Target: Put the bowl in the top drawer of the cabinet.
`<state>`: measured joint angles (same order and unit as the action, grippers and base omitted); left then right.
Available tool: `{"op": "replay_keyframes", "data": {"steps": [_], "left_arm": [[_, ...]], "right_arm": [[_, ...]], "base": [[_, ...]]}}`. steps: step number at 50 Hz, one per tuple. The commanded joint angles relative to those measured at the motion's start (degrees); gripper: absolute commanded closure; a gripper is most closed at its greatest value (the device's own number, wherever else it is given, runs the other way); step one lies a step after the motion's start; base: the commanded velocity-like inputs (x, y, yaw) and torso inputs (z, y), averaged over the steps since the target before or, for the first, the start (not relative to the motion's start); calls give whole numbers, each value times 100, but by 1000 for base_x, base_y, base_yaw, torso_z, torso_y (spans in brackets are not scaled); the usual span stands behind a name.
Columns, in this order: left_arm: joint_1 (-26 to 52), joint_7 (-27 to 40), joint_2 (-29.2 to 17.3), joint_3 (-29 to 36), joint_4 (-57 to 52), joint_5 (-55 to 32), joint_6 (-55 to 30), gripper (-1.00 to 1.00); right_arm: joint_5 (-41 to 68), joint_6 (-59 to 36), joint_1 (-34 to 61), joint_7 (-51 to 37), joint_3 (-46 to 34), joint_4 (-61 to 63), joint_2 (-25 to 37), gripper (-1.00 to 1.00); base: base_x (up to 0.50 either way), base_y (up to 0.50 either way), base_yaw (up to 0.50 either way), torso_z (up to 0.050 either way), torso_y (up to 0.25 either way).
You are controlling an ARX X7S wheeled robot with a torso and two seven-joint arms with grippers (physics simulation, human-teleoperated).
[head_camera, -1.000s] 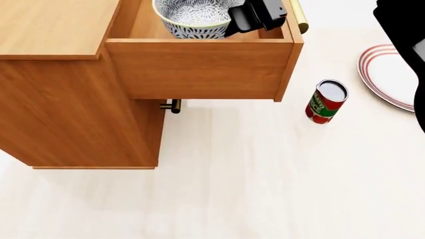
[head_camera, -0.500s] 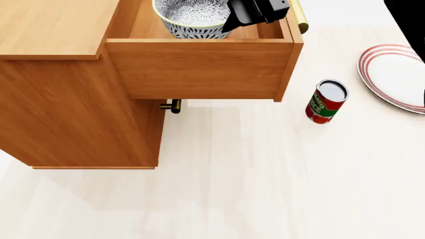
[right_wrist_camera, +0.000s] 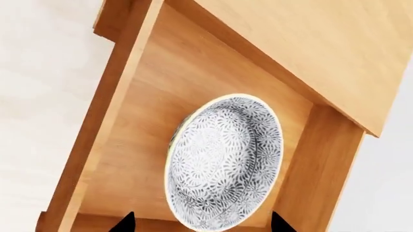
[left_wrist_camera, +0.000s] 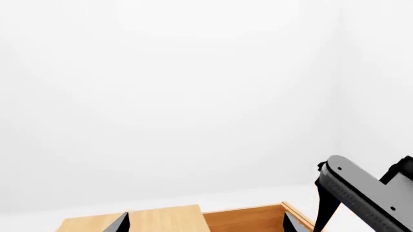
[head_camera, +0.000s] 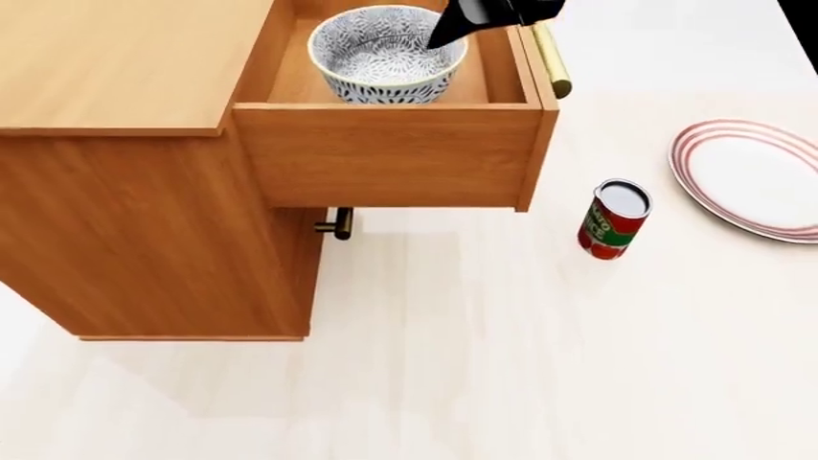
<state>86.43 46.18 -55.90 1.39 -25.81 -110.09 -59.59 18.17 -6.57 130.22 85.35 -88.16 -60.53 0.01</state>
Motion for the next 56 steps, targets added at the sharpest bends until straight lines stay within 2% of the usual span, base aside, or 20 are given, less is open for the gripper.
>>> {"op": "replay_keyframes", "data": {"steps": [1, 19, 25, 28, 33, 41, 50, 56], "left_arm": [[-6, -48, -6, 4, -4, 9, 21, -100], [-81, -83, 16, -55, -11, -11, 141, -100], [510, 397, -264, 104, 52, -782, 184, -100], [665, 545, -338, 205, 109, -1019, 200, -100], [180, -45, -16, 96, 246, -60, 206, -100], [137, -77, -203, -201, 223, 66, 334, -100], [-298, -279, -110, -425, 220, 482, 508, -100], [-394, -198, -96, -514, 179, 473, 608, -100]], "right_arm": [[171, 32, 53, 60, 28, -117, 0, -100], [1142, 333, 114, -551, 402, -1100, 1, -100], [1386, 217, 148, -760, 808, -1337, 133, -100], [1595, -553, 77, -1309, 897, -22, 837, -100], [2323, -1845, -45, -2549, 1351, 2492, 2163, -100], [3351, -2967, -432, -5017, 2245, 5481, 3849, -100], [5021, -4139, -537, -7280, 3101, 8193, 5746, -100], [6205, -4692, -233, -8320, 3601, 9154, 6794, -100]], "base": [[0, 0, 0, 0, 125], [0, 0, 0, 0, 126], [0, 0, 0, 0, 126], [0, 0, 0, 0, 127], [0, 0, 0, 0, 127], [0, 0, 0, 0, 126], [0, 0, 0, 0, 126], [0, 0, 0, 0, 126]]}}
